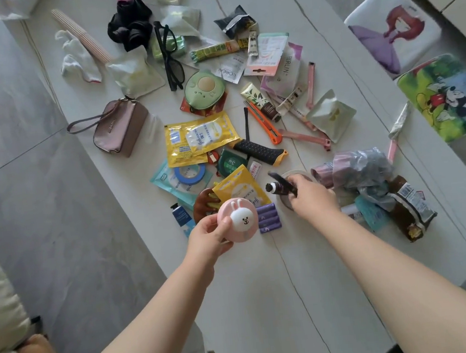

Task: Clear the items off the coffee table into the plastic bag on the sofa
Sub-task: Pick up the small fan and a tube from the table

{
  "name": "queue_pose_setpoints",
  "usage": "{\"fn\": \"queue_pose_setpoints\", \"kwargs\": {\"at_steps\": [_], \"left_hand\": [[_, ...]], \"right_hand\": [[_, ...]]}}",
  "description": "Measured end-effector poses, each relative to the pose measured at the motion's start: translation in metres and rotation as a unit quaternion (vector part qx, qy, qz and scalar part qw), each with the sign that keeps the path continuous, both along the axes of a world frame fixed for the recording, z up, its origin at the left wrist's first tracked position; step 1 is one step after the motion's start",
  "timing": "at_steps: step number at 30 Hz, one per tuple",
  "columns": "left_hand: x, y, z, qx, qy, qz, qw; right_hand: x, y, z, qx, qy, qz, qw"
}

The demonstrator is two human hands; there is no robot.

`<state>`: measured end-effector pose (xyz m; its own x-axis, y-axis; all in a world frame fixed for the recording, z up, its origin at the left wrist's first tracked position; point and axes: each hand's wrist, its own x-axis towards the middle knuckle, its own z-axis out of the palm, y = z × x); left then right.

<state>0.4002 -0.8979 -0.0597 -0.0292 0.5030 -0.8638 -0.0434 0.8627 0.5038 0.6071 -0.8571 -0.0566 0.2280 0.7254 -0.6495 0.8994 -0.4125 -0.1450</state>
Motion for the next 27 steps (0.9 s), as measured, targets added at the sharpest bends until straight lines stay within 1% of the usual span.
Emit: {"fn": "queue_pose_setpoints", "kwargs": {"at_steps": [2,4,8,10,12,13,14,15,16,18,23,24,27], "left_hand": [[-0.002,-0.002,-0.004,0.000,-0.007,0.003,1.000],[-0.004,-0.004,-0.004,0.002,-0.009,0.005,1.000],[-0.007,-0.007,0.002,0.009,-0.004,0.001,1.000],[-0.007,-0.011,0.010,0.014,-0.005,-0.004,1.000],[-0.007,-0.016,0.020,0.016,-0.006,0.000,1.000],[-0.007,-0.020,0.027,0.017,-0.007,0.003,1.000],[-0.007,-0.024,0.033,0.018,-0.009,0.005,1.000],[-0.007,-0.028,0.041,0.021,-0.013,0.009,1.000],[-0.007,-0.032,0.049,0.024,-0.015,0.014,1.000],[-0.008,-0.042,0.066,0.031,-0.017,0.027,0.999],[-0.015,-0.078,0.112,0.045,-0.012,0.070,0.996],[-0.018,-0.089,0.120,0.045,-0.012,0.083,0.995],[-0.031,-0.122,0.146,0.051,-0.009,0.126,0.991]], "right_hand": [[-0.006,-0.004,-0.006,-0.008,-0.072,0.050,0.996],[-0.009,-0.009,-0.013,0.020,-0.097,0.054,0.994],[-0.005,-0.010,-0.012,0.074,-0.046,0.060,0.994],[-0.005,-0.010,-0.004,0.083,0.016,0.043,0.996],[-0.007,-0.013,0.011,0.074,0.146,-0.052,0.985],[-0.010,-0.015,0.022,0.059,0.227,-0.123,0.964],[-0.012,-0.019,0.033,0.039,0.305,-0.194,0.931],[-0.014,-0.023,0.045,0.019,0.365,-0.250,0.897],[-0.017,-0.027,0.057,0.005,0.405,-0.286,0.868],[-0.021,-0.038,0.079,-0.004,0.441,-0.308,0.843],[-0.034,-0.072,0.126,-0.056,0.491,-0.325,0.806],[-0.038,-0.080,0.137,-0.065,0.498,-0.321,0.803],[-0.055,-0.105,0.164,-0.084,0.508,-0.267,0.814]]}}
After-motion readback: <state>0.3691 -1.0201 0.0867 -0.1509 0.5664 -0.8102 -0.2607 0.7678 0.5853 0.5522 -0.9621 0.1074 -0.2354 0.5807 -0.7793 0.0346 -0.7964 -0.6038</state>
